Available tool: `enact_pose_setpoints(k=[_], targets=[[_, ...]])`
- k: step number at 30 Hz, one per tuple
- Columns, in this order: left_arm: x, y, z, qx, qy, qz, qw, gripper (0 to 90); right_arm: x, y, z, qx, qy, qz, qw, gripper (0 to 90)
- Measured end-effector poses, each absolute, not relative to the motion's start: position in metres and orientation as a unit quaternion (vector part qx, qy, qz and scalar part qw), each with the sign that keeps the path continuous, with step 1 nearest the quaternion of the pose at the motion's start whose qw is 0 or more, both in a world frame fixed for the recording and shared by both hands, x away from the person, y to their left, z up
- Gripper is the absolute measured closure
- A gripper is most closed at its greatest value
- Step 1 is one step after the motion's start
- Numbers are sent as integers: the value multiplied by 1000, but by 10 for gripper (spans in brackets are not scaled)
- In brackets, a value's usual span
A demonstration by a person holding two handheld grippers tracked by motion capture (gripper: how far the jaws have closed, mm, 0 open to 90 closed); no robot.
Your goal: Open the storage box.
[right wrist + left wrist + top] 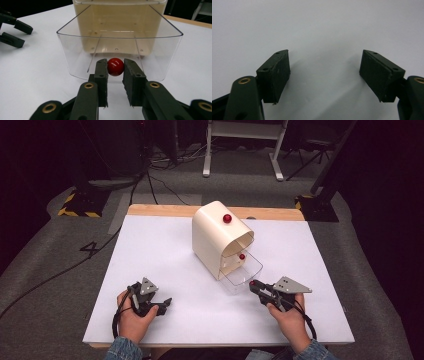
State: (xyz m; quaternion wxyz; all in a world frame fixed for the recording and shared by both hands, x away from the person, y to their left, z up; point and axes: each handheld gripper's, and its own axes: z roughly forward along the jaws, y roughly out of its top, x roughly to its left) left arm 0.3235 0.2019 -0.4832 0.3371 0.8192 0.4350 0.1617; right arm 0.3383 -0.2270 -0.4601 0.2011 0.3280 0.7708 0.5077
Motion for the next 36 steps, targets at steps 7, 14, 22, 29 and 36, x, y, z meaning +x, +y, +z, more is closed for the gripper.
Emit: enact_pose_setpoints(k=[7, 14, 22, 29, 36], targets=[[323, 202, -483, 819, 435, 162, 337, 245, 326, -236, -460, 330, 773, 505, 199, 738], [323, 202, -483, 819, 436, 159, 337, 245, 316, -245, -464, 331, 776, 502, 192, 790], [324, 202, -483, 819, 436, 159, 338, 243, 314, -248, -463, 337, 775, 497, 196, 694], [324, 202, -483, 820, 434, 159, 338, 240, 316, -251, -445, 338, 768, 504, 206, 591], [325, 202, -483, 823, 431, 159, 336, 237, 325, -245, -423, 336, 764, 509, 209, 532]])
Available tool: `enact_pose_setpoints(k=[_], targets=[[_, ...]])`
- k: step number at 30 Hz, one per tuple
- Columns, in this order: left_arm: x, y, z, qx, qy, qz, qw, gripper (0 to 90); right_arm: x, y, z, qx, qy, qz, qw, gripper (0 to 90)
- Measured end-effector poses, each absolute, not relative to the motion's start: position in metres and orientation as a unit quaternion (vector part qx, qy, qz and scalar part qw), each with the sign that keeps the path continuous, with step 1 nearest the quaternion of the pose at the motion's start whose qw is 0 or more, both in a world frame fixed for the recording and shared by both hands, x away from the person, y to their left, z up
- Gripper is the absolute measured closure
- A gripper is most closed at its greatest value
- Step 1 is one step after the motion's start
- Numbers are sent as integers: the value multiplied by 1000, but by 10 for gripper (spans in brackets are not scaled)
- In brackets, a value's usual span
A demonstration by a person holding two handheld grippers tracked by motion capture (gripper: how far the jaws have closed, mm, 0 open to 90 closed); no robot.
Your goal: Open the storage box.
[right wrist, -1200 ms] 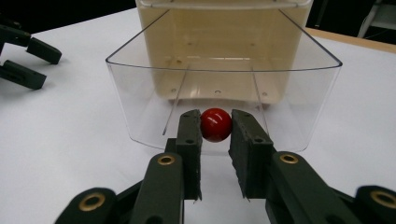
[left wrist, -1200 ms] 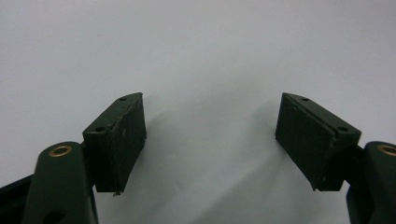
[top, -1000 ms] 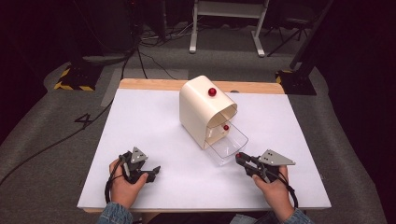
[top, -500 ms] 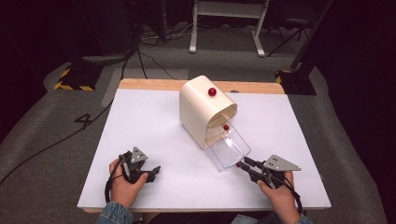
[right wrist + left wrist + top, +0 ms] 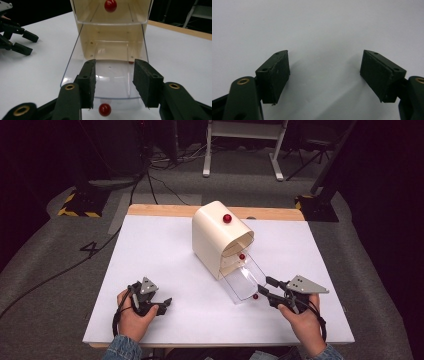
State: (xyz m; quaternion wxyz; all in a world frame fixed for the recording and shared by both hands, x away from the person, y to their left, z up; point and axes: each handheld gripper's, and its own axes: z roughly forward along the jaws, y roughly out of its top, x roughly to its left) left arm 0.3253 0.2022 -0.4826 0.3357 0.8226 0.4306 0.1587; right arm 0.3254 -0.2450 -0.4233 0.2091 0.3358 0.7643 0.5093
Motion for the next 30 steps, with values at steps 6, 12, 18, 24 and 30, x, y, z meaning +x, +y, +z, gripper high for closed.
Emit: enact_pose_setpoints(k=[6, 12, 18, 24, 30], targets=[[325, 202, -483, 823, 430, 157, 336, 235, 339, -235, -402, 324, 765, 513, 217, 503], [324, 202, -484, 821, 430, 160, 338, 236, 351, -225, -393, 317, 766, 517, 212, 502], [324, 202, -484, 821, 430, 162, 339, 236, 366, -213, -390, 312, 773, 512, 206, 492], [324, 202, -484, 822, 429, 160, 339, 235, 375, -199, -391, 314, 768, 519, 208, 508], [325, 202, -483, 822, 430, 160, 339, 235, 378, -191, -393, 312, 766, 522, 207, 532]])
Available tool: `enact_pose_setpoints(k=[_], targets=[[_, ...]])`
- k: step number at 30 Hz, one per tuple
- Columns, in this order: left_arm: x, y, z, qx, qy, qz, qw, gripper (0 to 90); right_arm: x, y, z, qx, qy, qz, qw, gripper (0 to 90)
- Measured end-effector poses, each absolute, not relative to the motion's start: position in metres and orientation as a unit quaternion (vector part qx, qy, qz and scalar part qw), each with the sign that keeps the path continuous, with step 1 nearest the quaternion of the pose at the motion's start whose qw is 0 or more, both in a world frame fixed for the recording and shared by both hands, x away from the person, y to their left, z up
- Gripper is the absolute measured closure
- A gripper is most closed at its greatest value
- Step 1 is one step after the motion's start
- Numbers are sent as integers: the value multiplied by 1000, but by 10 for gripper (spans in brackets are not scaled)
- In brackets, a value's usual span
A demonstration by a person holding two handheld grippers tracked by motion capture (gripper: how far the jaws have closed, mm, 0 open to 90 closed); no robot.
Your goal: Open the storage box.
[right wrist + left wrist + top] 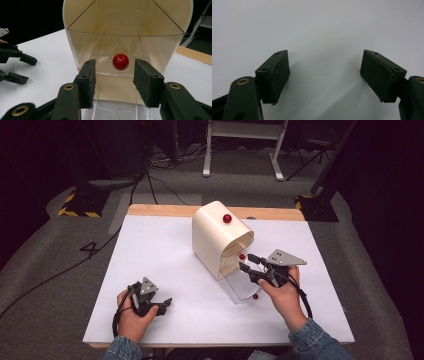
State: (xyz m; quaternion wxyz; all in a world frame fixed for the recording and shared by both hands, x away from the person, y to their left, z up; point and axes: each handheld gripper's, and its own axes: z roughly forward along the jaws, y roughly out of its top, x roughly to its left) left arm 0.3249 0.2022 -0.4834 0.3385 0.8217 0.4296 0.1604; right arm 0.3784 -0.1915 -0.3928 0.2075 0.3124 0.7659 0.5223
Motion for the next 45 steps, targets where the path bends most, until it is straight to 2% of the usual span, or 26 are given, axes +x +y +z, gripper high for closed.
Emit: enact_pose_setpoints(k=[13, 15, 16, 28, 45], targets=[[325, 202, -483, 822, 430, 158, 338, 234, 388, -185, -401, 323, 763, 513, 225, 623], [325, 202, -483, 821, 431, 158, 339, 234, 389, -186, -401, 323, 763, 511, 228, 666], [325, 202, -483, 822, 430, 159, 338, 234, 389, -186, -400, 318, 765, 513, 223, 729], [324, 202, -484, 821, 429, 161, 339, 234, 382, -186, -400, 302, 766, 517, 236, 745], [325, 202, -483, 822, 429, 159, 339, 234, 340, -225, -395, 302, 761, 528, 227, 745]])
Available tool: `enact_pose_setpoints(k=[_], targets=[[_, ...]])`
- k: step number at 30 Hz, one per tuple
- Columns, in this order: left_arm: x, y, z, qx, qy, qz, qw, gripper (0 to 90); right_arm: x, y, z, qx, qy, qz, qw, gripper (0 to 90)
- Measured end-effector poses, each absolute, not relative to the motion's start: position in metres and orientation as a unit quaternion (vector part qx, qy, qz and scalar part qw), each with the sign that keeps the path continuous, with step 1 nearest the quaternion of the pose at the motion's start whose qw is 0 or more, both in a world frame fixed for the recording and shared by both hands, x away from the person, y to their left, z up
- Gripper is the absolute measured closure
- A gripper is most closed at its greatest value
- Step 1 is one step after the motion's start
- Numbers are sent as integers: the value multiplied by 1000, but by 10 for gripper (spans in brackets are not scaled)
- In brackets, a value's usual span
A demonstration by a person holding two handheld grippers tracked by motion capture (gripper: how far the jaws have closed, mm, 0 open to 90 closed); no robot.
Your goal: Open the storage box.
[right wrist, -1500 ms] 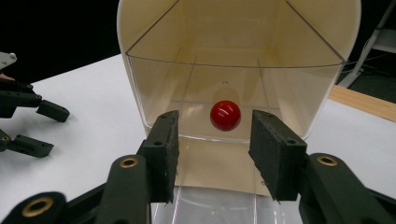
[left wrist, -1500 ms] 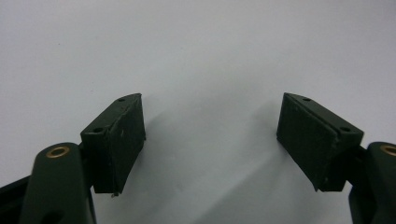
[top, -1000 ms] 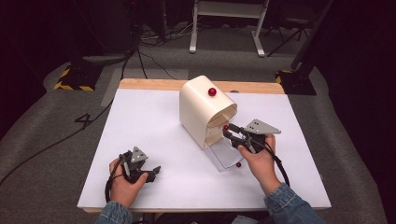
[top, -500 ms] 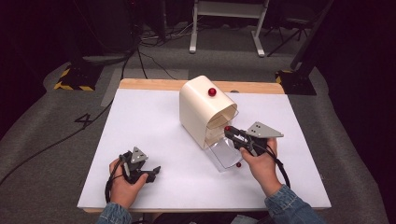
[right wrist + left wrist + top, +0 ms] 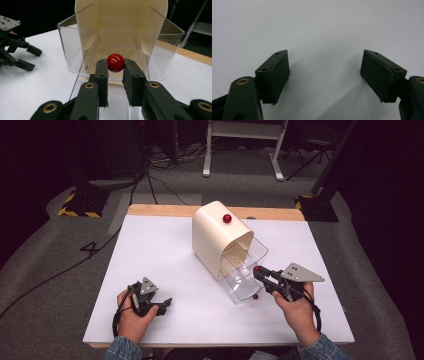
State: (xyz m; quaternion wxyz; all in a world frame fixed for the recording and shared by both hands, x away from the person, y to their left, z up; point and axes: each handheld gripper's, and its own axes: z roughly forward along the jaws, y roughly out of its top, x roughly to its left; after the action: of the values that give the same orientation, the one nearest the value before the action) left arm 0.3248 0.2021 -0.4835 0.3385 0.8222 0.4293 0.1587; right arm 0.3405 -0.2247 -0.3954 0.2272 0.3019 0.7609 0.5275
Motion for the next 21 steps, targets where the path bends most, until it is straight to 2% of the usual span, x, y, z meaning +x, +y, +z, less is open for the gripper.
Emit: enact_pose_setpoints(k=[16, 17, 20, 21], targets=[[324, 202, -484, 821, 430, 161, 339, 234, 328, -241, -406, 309, 766, 521, 216, 732], [324, 202, -484, 821, 430, 161, 340, 234, 328, -240, -406, 310, 766, 520, 216, 712], [324, 202, -484, 821, 430, 161, 339, 234, 330, -241, -410, 321, 765, 513, 218, 554], [324, 202, -484, 821, 430, 161, 339, 234, 330, -242, -411, 323, 766, 511, 220, 529]])
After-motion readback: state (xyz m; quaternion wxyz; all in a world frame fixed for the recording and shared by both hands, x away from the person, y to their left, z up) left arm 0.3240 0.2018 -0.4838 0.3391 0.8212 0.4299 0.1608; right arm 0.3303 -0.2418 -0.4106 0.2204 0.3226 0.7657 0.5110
